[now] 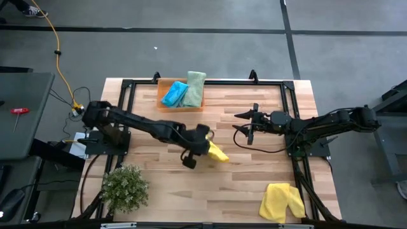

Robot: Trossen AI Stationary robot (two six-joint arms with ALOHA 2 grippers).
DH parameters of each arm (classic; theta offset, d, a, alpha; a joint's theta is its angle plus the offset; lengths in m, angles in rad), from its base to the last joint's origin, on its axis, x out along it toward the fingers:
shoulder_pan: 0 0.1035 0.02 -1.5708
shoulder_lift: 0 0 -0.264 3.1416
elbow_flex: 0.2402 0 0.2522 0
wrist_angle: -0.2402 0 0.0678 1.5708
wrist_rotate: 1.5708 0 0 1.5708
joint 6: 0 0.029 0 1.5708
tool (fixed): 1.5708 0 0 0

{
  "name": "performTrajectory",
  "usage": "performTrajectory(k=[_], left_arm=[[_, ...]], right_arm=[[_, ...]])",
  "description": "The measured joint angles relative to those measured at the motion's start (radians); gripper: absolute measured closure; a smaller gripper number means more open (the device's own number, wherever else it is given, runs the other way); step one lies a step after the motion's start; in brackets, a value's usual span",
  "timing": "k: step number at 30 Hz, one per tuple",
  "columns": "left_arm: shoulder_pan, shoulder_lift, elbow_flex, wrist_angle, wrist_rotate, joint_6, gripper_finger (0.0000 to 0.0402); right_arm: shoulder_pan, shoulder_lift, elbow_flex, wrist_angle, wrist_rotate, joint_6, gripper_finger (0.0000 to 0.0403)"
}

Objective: Fold microfiber towels
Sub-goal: Put the left yellow microfiber cloth into the orange bin

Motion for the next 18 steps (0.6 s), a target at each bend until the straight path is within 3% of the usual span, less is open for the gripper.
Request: performTrajectory(k=[6, 18], left_arm=[[0.053, -0.108, -0.002, -0.008, -0.016, -0.111, 0.0400], [0.264, -0.341, 0.117, -0.147, -0.287, -0.207, 0.0401]], right_arm=[[0.000, 0.000, 0.000, 0.000, 0.000, 0.000, 0.0174], [0.000, 0.000, 0.000, 0.002, 0.014, 0.000, 0.0174]])
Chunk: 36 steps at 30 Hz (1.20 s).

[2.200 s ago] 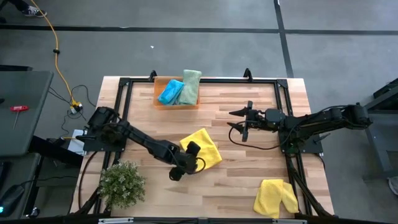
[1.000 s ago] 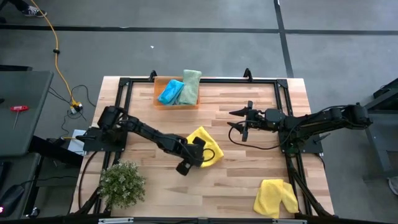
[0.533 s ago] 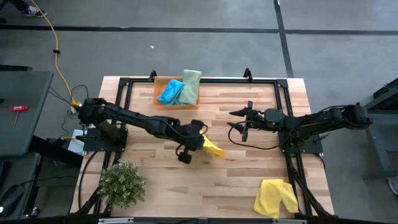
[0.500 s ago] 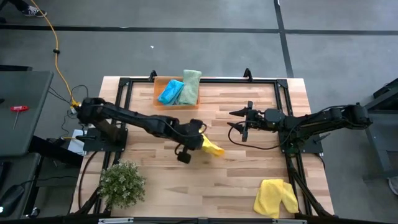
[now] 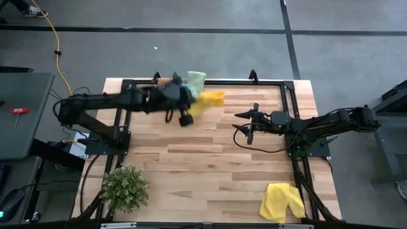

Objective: Fold microfiber towels
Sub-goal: Put the left yellow microfiber cloth into the orange bin

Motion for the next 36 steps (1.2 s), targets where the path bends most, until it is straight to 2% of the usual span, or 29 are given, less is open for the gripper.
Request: performTrajectory(k=[3, 9, 11, 14, 19, 24, 27, 31, 36], left_arm=[[0.073, -0.004, 0.056, -0.062, -0.103, 0.074, 0.0401], [0.247, 0.001, 0.098, -0.099, -0.414, 0.300, 0.0402], [0.309, 0.003, 0.098, -0.105, -0.458, 0.315, 0.0401], [0.377, 0.013, 0.099, -0.109, -0.459, 0.317, 0.0401], [0.424, 0.095, 0.076, -0.099, -0.449, 0.337, 0.0401], [0.428, 0.264, -0.006, -0.002, -0.453, 0.396, 0.0401], [0.418, 0.369, -0.031, 0.019, -0.446, 0.375, 0.0401], [0.380, 0.457, -0.047, 0.003, -0.370, 0.286, 0.0401], [0.310, 0.473, -0.052, 0.027, -0.253, 0.216, 0.0401]], right_arm=[[0.000, 0.000, 0.000, -0.003, 0.015, 0.000, 0.0174], [0.000, 0.000, 0.000, -0.004, 0.015, 0.000, 0.0174], [0.000, 0.000, 0.000, -0.004, 0.015, 0.000, 0.0174], [0.000, 0.000, 0.000, -0.004, 0.015, 0.000, 0.0174], [0.000, 0.000, 0.000, -0.004, 0.015, 0.000, 0.0174], [0.000, 0.000, 0.000, -0.004, 0.015, 0.002, 0.0174], [0.000, 0.000, 0.000, -0.004, 0.015, 0.001, 0.0174], [0.000, 0.000, 0.000, -0.004, 0.015, -0.004, 0.0174], [0.000, 0.000, 0.000, -0.004, 0.015, -0.004, 0.0174]])
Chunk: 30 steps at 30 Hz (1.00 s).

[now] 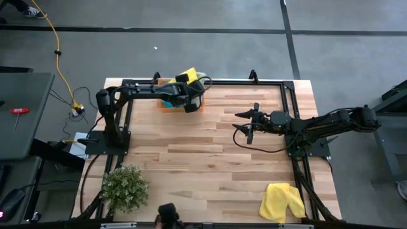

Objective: Fold microfiber towels
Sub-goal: Put the left yellow microfiber cloth into the orange bin

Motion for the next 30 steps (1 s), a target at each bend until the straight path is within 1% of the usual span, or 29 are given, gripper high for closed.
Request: performTrajectory(k=[4, 10, 12, 15, 17, 19, 24, 26, 30], left_arm=[[-0.043, -0.010, 0.000, 0.063, 0.036, -0.004, 0.0401], [-0.058, -0.011, 0.000, 0.071, 0.190, -0.031, 0.0401], [-0.063, -0.011, 0.000, 0.066, 0.223, -0.033, 0.0401], [-0.068, -0.023, 0.000, 0.047, 0.234, -0.022, 0.0402], [-0.070, -0.035, 0.001, 0.018, 0.231, 0.015, 0.0401], [-0.069, -0.042, 0.001, -0.051, 0.229, 0.048, 0.0401], [-0.055, -0.043, 0.001, -0.162, 0.208, 0.057, 0.0401], [-0.047, -0.042, 0.000, -0.159, 0.226, 0.040, 0.0401], [-0.045, -0.032, 0.000, -0.094, 0.300, 0.010, 0.0395]], right_arm=[[0.000, 0.000, 0.000, 0.000, 0.000, 0.004, 0.0174], [0.000, 0.000, 0.000, 0.001, 0.000, 0.005, 0.0174], [0.000, 0.000, 0.000, 0.000, 0.000, 0.005, 0.0174], [0.000, 0.000, 0.000, 0.000, 0.000, 0.004, 0.0174], [0.000, 0.000, 0.000, 0.000, 0.000, 0.004, 0.0174], [0.000, 0.000, 0.000, 0.001, 0.000, 0.004, 0.0174], [0.000, 0.000, 0.000, 0.002, 0.000, 0.004, 0.0174], [0.000, 0.000, 0.000, 0.004, 0.000, 0.004, 0.0174], [0.000, 0.000, 0.000, 0.004, 0.000, 0.005, 0.0174]])
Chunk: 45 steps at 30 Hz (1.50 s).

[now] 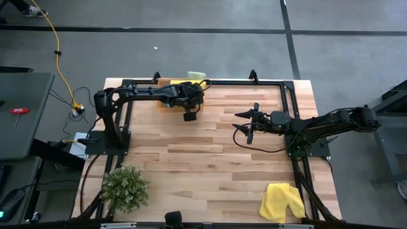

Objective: Fold microfiber towels
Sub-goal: Put the left yellow microfiber cloth into the orange bin

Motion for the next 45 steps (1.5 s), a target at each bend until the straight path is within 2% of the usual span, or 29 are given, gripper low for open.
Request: performTrajectory(k=[3, 8, 15, 19, 23, 26, 32, 36, 40, 45], left_arm=[[-0.002, -0.001, 0.001, 0.066, 0.021, -0.022, 0.0383], [0.000, -0.001, 0.001, 0.084, 0.027, -0.034, 0.0349], [-0.010, -0.008, 0.001, 0.001, 0.011, -0.035, 0.0257], [-0.026, -0.015, 0.054, -0.120, -0.018, -0.025, 0.0208], [-0.045, -0.051, 0.112, -0.215, -0.047, -0.024, 0.0181], [-0.039, -0.116, 0.114, -0.208, -0.096, -0.028, 0.0176], [0.099, -0.306, -0.002, 0.001, -0.067, -0.155, 0.0175], [0.228, -0.391, -0.137, 0.130, -0.017, -0.344, 0.0175], [0.353, -0.393, -0.250, 0.158, 0.030, -0.528, 0.0175], [0.434, -0.318, -0.294, 0.153, 0.109, -0.616, 0.0175]], right_arm=[[0.000, 0.000, 0.000, 0.000, 0.000, 0.000, 0.0174], [0.000, 0.000, 0.000, 0.000, 0.000, -0.001, 0.0174], [0.000, 0.000, 0.000, 0.000, 0.000, -0.001, 0.0174], [0.000, 0.000, 0.000, 0.000, 0.000, -0.001, 0.0174], [0.000, 0.000, 0.000, 0.000, 0.000, -0.001, 0.0174], [0.000, 0.000, 0.000, 0.000, 0.000, -0.001, 0.0174], [0.000, 0.000, 0.000, -0.001, 0.000, 0.000, 0.0174], [0.000, 0.000, 0.000, -0.008, 0.000, 0.000, 0.0174], [0.000, 0.000, 0.000, -0.008, 0.000, 0.000, 0.0174], [0.000, 0.000, 0.000, -0.003, 0.002, -0.001, 0.0174]])
